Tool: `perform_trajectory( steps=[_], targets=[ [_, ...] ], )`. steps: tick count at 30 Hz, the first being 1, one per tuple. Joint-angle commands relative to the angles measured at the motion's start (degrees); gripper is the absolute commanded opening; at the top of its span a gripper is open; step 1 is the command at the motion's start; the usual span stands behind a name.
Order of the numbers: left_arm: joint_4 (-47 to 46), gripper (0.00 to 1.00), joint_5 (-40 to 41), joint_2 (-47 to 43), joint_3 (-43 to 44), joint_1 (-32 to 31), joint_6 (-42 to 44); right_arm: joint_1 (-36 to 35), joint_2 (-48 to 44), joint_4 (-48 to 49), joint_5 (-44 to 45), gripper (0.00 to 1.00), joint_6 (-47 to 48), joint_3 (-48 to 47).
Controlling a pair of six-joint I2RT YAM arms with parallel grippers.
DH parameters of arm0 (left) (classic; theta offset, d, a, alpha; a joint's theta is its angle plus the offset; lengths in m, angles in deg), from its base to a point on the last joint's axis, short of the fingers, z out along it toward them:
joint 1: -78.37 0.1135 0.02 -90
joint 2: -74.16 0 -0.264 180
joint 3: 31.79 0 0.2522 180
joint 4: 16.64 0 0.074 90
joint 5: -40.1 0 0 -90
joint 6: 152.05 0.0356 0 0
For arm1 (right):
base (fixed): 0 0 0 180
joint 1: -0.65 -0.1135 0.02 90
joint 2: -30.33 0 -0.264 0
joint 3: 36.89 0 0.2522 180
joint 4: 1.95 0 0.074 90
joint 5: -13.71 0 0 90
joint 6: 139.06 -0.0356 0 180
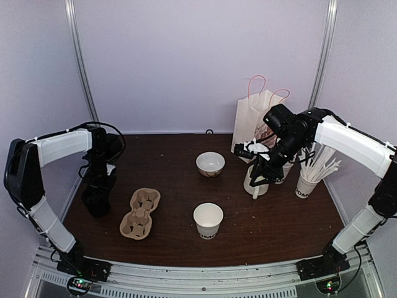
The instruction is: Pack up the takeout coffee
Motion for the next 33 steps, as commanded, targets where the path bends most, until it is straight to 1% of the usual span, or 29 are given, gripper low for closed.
perform_trajectory(
  steps=[1,3,7,16,21,25,27,29,31,33],
  targets=[
    [-1.4,0.29,-0.6,1.0,-0.7,0.4,1.1,-0.5,0.5,1.0,1.3,0.38,-0.5,0.5],
    [-1.4,0.24,-0.6,1.1,-0.8,0.4,1.2,-0.5,0.5,1.0,1.4,0.38,-0.5,0.5],
    [-1.1,0.21,-0.2,0.7,-0.7,0.4,1.2,-0.6,0.6,0.9,1.6,0.38,-0.5,0.5],
    [1.7,0.09,0.7,-1.3,1.4,0.4,1.2,-1.1,0.9,0.9,1.9,0.37,-0.5,0.4],
    [4.1,0.08,1.0,-2.0,3.7,0.4,1.3,-1.4,1.0,0.6,2.0,0.37,-0.5,0.1],
    [7.9,0.07,0.4,-3.3,8.7,0.4,1.9,-1.5,0.9,-0.1,1.8,0.37,-0.5,-0.6],
    [8.8,0.07,-2.7,-4.2,12.2,0.2,3.1,-1.5,0.8,-0.7,1.3,0.37,-0.6,-1.3],
    [8.7,0.07,-7.7,-4.5,16.6,-0.7,4.6,-1.5,0.6,-1.3,0.6,0.37,-0.9,-2.8],
    [8.1,0.07,-13.9,-4.0,22.1,-3.2,6.3,-1.5,0.5,-1.4,0.5,0.37,-1.8,-4.5],
    [7.1,0.07,-18.7,-2.5,29.5,-7.0,7.1,-1.4,0.6,-1.2,0.8,0.37,-3.1,-6.8]
  ],
)
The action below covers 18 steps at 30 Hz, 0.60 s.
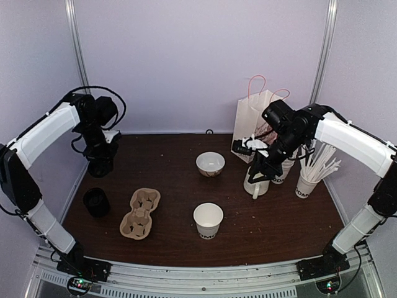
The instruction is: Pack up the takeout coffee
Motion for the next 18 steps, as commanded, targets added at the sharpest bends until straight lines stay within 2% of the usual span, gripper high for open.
perform_trajectory(
  steps=[1,3,5,8,11,14,18],
  targets=[
    [-1.5,0.07,-14.2,0.9,13.3,-7.4,3.4,-0.3,0.2,0.6,0.1,0.37,-3.5,-5.6],
    [-4.7,0.07,-20.5,3.3,18.5,-10.8,2.6,0.0,0.1,3.0,0.5,0.39,-7.0,-7.4],
    [-9.2,0.06,-25.4,5.0,22.9,-13.5,1.5,0.7,-0.1,5.6,-1.1,0.48,-10.5,-8.5],
    [-18.0,0.05,-32.8,5.7,25.3,-14.7,-0.9,3.3,-0.3,10.3,-5.9,0.67,-18.1,-9.5],
    [-28.9,0.06,-41.5,4.8,22.7,-15.1,-3.8,6.1,1.0,17.4,-14.2,0.82,-28.9,-9.8],
    [-41.0,0.06,-48.7,3.9,18.7,-15.3,-8.9,6.7,3.5,23.3,-23.0,0.87,-36.8,-10.4],
    [-57.4,0.06,-55.8,2.5,12.7,-15.5,-17.0,6.7,5.8,37.0,-29.4,0.9,-53.8,-9.8]
  ],
)
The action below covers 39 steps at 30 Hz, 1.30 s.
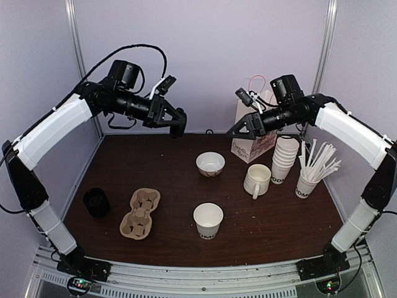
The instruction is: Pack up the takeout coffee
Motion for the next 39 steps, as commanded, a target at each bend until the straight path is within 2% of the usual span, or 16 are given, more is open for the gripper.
perform_trajectory(
  steps=[1,2,3,4,7,13,20,39],
  targets=[
    [-23.9,0.06,-12.5,-1.9,-5.1,-0.2,-10.4,-0.3,3.2,18.4,-11.6,0.9,-22.4,-1.2],
    [-26.0,0.06,-13.0,-1.9,-5.7,-0.2,-11.4,-0.4,4.2,20.8,-12.6,0.91,-25.3,-2.1],
    [-28.2,0.06,-13.5,-1.9,-6.4,-0.2,-12.8,-0.5,5.2,23.0,-13.3,0.97,-27.4,-2.8],
    [-30.5,0.06,-14.1,-1.9,-7.5,-0.2,-14.3,-0.8,5.8,24.3,-13.6,0.99,-28.2,-3.7],
    [-34.8,0.06,-14.7,-1.8,-8.8,-0.2,-17.0,-1.4,7.3,24.6,-13.3,0.99,-28.1,-6.5],
    [-38.3,0.06,-15.9,-1.8,-10.4,-0.3,-19.5,-2.2,9.8,35.9,-17.0,0.99,-39.0,-5.5],
    [-41.7,0.06,-17.4,-2.3,-11.3,-0.3,-21.7,-4.4,11.4,56.6,-22.0,0.99,-54.6,-1.5],
    [-44.5,0.07,-19.5,-2.3,-11.7,-0.8,-23.8,-5.8,13.0,56.7,-21.4,0.98,-54.3,-1.3]
  ],
)
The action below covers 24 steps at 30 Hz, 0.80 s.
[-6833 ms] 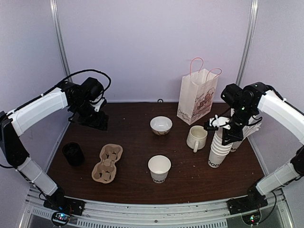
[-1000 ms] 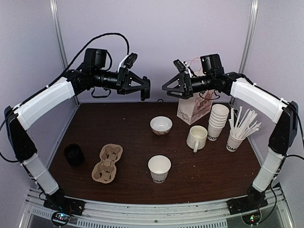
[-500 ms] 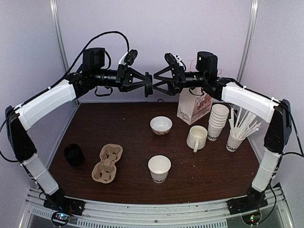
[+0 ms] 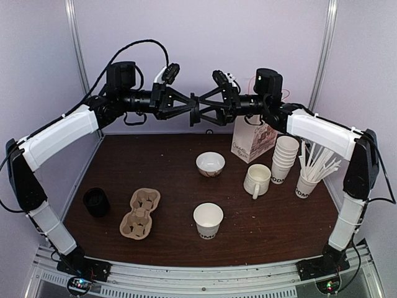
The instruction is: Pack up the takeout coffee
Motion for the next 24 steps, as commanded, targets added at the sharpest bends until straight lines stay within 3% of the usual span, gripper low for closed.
perform_trajectory(
  steps=[1,11,17,24],
  targets=[
    [-3.4,0.07,-1.6,-1.3,0.4,-0.5,-0.6,-0.4,0.6,1.8,-0.6,0.98,0.5,0.4],
    [-3.7,0.06,-1.9,-1.0,0.6,-0.7,-0.8,-0.6,1.9,3.5,-1.3,0.96,-0.9,0.4],
    [-4.5,0.06,-1.9,-0.4,0.5,-0.9,-1.1,-1.0,2.6,7.9,-2.6,0.87,-4.2,0.9],
    [-5.0,0.06,-1.8,-0.1,0.0,-0.9,-1.3,-1.7,1.8,7.8,-3.4,0.9,-3.7,1.4]
  ],
)
